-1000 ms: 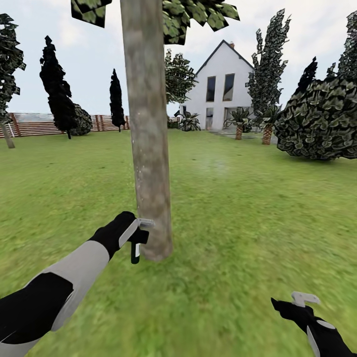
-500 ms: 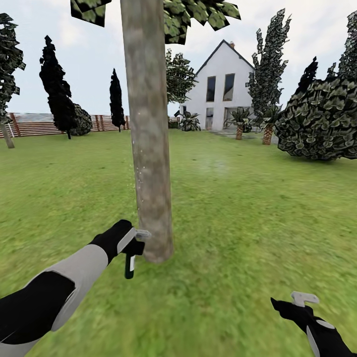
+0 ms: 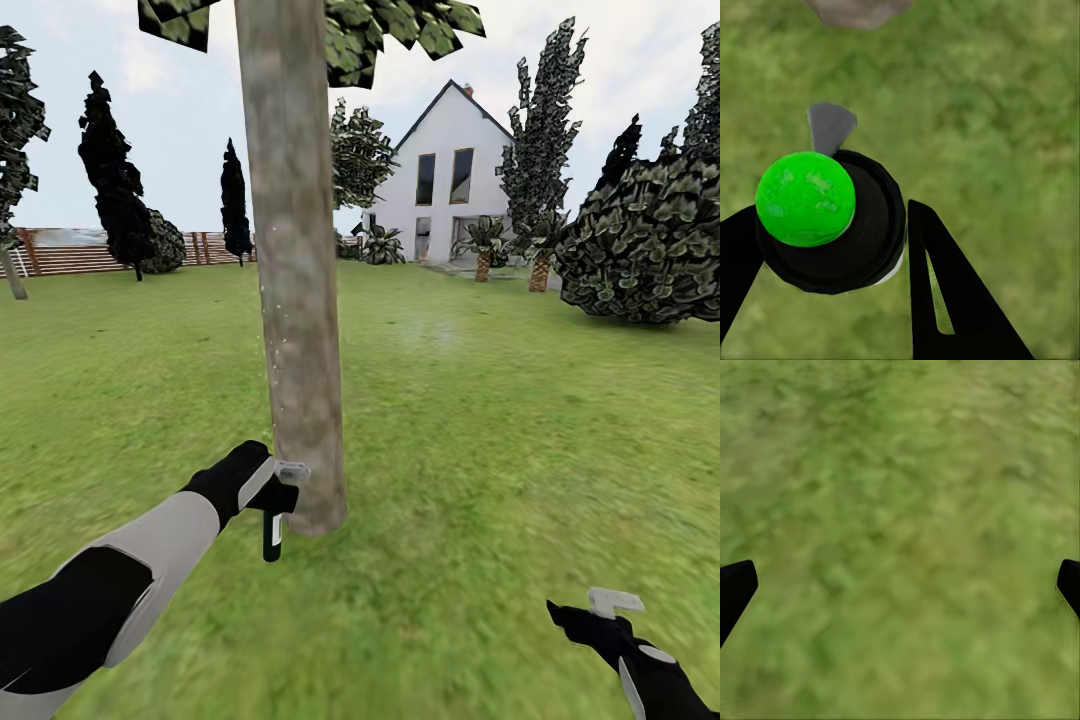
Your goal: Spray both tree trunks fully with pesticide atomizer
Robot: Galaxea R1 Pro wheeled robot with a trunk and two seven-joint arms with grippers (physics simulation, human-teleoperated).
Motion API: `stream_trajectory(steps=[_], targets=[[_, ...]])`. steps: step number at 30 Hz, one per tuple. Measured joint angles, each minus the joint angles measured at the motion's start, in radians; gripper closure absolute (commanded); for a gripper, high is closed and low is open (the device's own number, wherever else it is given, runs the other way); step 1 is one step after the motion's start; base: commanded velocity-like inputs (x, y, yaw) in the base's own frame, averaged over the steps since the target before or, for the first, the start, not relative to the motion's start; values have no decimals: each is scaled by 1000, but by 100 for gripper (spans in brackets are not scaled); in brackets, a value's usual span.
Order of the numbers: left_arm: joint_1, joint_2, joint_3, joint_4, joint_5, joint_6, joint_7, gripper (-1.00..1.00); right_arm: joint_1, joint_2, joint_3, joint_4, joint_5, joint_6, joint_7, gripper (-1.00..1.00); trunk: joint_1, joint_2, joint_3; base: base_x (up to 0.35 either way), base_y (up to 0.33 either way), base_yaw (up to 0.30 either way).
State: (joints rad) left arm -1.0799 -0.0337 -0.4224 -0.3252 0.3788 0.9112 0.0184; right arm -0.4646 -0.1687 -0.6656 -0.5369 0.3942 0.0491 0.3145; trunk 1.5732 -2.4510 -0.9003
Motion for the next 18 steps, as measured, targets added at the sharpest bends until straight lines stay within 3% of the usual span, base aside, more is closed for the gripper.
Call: stream_trajectory(steps=[10, 14, 18], targets=[[3, 3, -2, 7, -2, -2, 1, 100, 0, 0, 0, 0, 0, 0, 0, -100, 0, 0, 0, 30, -17, 0], [3, 21, -4, 81, -11, -4, 2, 100, 1, 0, 0, 0, 0, 0, 0, -100, 0, 0, 0, 0, 0, 0], [3, 28, -2, 93, -5, -6, -1, 100, 1, 0, 0, 0, 0, 0, 0, -100, 0, 0, 0, 0, 0, 0]])
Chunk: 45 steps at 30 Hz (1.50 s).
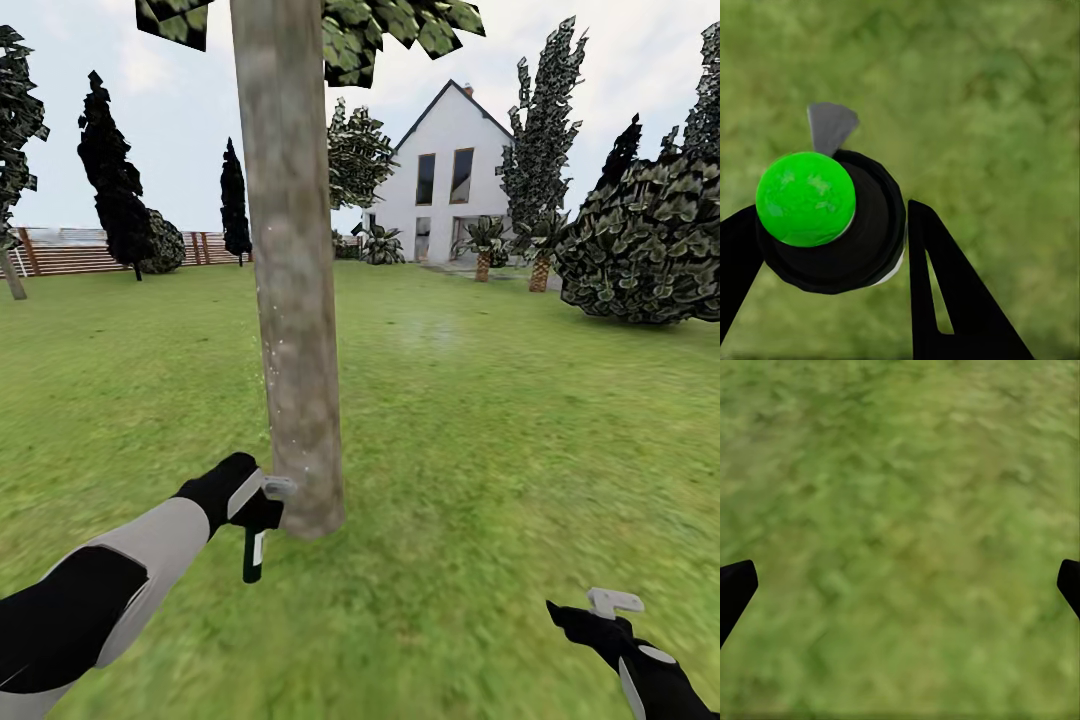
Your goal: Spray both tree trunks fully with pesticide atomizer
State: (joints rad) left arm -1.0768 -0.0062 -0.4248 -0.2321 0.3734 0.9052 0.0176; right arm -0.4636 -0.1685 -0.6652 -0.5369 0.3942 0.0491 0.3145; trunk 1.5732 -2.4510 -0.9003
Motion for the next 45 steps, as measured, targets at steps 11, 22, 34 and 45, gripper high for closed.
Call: stream_trajectory(steps=[11, 22, 34, 45], targets=[[-4, -4, 7, -126, 3, 53, 2, 100, -1, 0, 0, 0, 0, 0, 0, -100, 0, 0, 0, 95, 0, 0], [-92, -1, 8, -205, 0, 87, 4, 100, 0, 0, -1, 0, -1, 0, 0, -100, 0, 0, 0, 0, 0, 0], [-223, 2, 8, -203, 5, 90, 5, 100, 0, 0, -1, 0, -2, 0, 1, -100, 0, 0, 0, 0, 0, 0], [-277, 2, 8, -199, 5, 94, 5, 100, 0, 0, -2, 0, -2, 0, 1, -100, 0, 0, 0, 0, 0, 0]])
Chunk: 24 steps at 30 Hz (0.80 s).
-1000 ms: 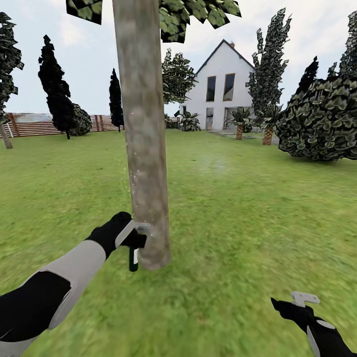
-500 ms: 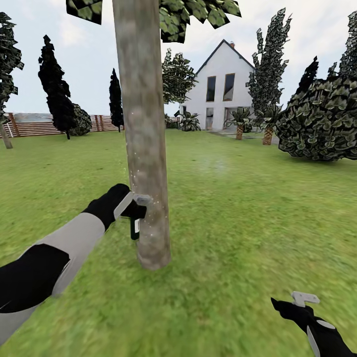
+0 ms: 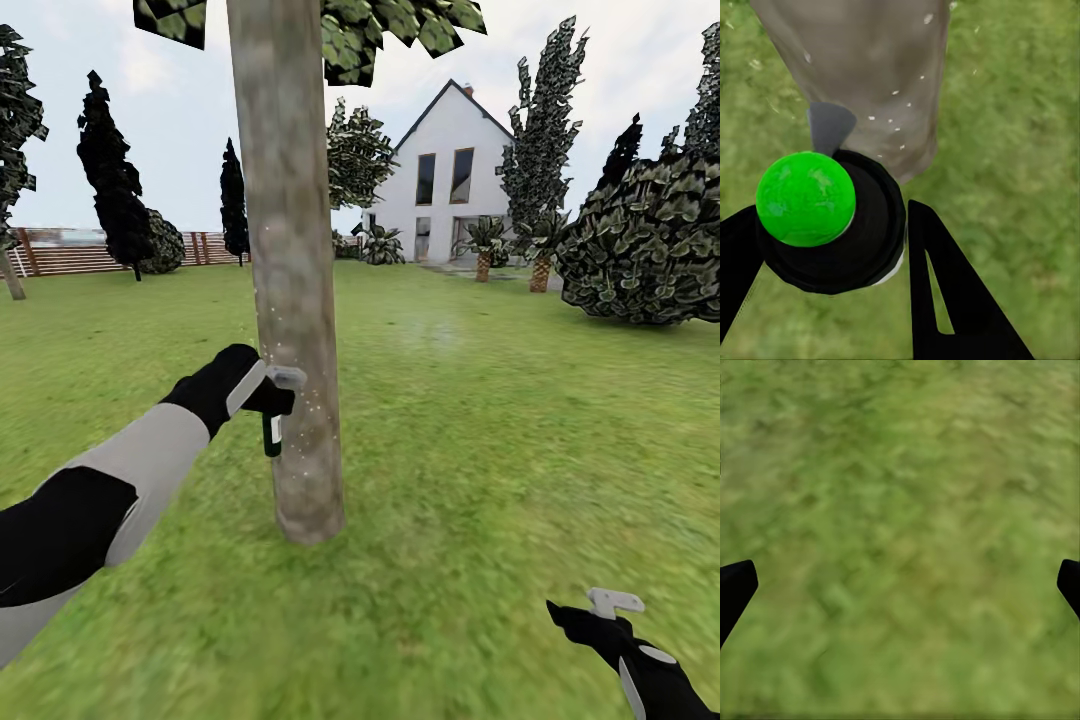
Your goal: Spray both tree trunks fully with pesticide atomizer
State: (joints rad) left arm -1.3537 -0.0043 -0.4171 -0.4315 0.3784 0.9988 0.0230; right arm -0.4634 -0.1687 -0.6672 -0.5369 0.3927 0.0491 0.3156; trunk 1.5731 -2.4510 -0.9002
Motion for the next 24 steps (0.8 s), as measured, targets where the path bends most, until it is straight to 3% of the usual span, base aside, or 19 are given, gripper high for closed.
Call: stream_trajectory(steps=[7, 13, 24], targets=[[-18, 1, 0, 0, 1, 1, 0, 100, 0, 0, 0, 0, 0, 0, 0, -100, 0, 0, 0, 0, 0, 0], [-74, 1, 0, 15, 0, 1, 0, 100, -1, 0, 1, 0, 0, 0, 0, -100, 0, 0, 0, 0, 0, 0], [-97, 1, 1, 22, 0, 1, 0, 100, 0, 0, 0, 0, 0, 0, 0, -100, 0, 0, 0, -33, 0, 0]])
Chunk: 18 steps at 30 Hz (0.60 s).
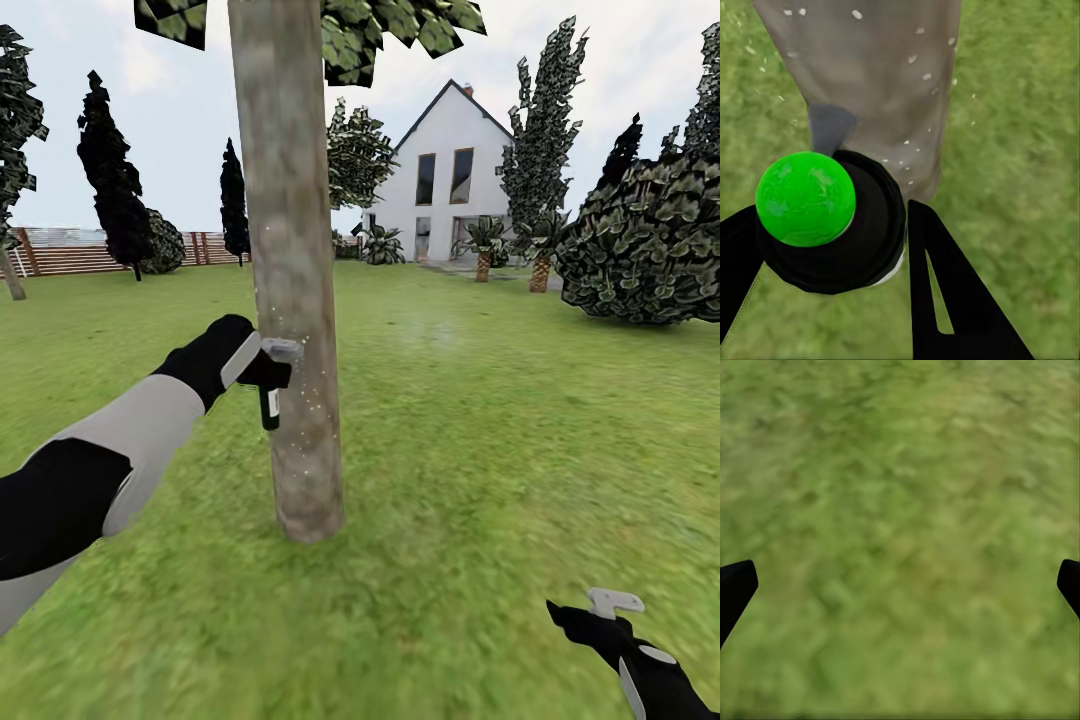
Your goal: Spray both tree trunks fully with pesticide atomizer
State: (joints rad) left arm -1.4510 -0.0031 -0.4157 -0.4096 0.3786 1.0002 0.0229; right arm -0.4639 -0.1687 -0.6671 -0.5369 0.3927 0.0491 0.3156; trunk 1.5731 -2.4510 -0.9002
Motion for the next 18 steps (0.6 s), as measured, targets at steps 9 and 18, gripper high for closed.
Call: stream_trajectory(steps=[9, 18], targets=[[-66, 0, 0, 1, 0, 0, 0, 100, 0, 0, 0, 0, 0, 0, 0, -100, 0, 0, 0, 0, 0, 0], [-145, 0, 0, 33, 0, 0, 0, 100, 0, 0, 0, 0, 0, 0, 0, -100, 0, 0, 0, 0, 0, 0]])
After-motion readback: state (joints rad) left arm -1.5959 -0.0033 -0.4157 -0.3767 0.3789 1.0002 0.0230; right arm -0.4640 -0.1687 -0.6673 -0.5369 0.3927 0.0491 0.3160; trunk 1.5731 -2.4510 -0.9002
